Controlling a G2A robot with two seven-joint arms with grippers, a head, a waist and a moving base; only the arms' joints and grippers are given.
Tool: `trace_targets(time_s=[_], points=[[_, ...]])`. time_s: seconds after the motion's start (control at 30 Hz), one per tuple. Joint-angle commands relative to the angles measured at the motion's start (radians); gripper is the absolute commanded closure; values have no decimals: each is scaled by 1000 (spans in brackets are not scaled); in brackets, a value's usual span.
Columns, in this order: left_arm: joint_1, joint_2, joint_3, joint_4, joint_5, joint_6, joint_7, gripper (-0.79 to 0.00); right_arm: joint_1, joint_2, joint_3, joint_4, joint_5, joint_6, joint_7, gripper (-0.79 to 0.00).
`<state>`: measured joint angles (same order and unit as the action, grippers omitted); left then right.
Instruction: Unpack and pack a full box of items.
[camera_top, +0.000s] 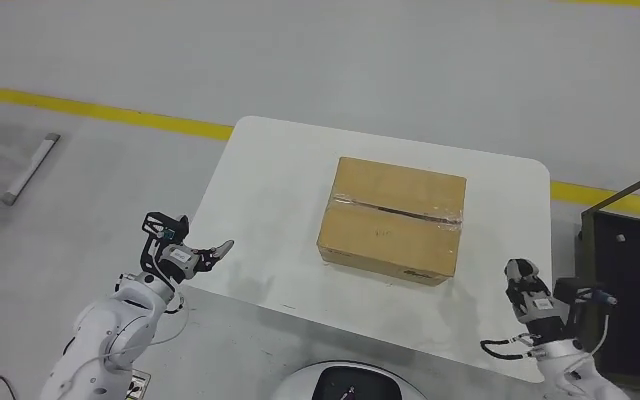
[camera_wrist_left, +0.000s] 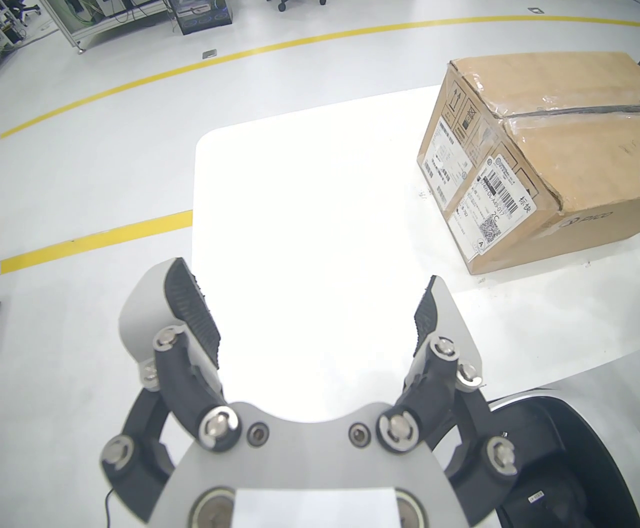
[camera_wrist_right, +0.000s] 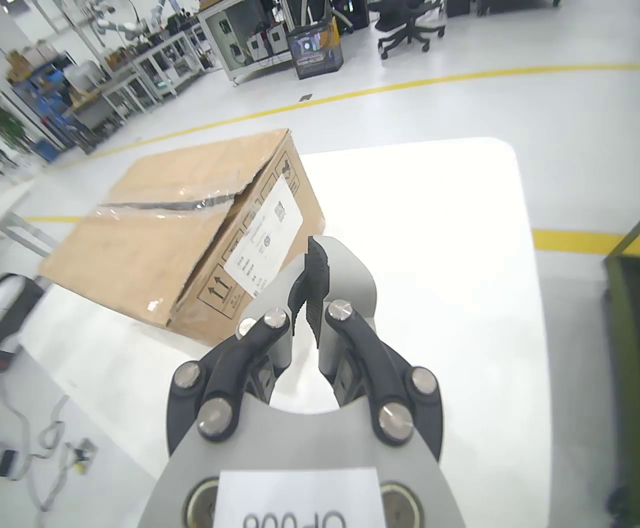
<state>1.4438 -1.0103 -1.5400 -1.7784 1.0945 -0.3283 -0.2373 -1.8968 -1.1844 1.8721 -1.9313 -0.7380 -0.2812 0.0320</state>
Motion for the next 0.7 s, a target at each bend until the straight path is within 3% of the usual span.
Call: trace_targets(time_s=[0.0,0.17,0.67], points=[[0,0,0,0,0,0,0,-785,28,7,24,22,146,-65,125,0],[0,0,0,0,0,0,0,-785,112,25,46,91,335,-180,363,0],[0,0,0,0,0,0,0,-785,116,26,44,96,350,-183,371,0]])
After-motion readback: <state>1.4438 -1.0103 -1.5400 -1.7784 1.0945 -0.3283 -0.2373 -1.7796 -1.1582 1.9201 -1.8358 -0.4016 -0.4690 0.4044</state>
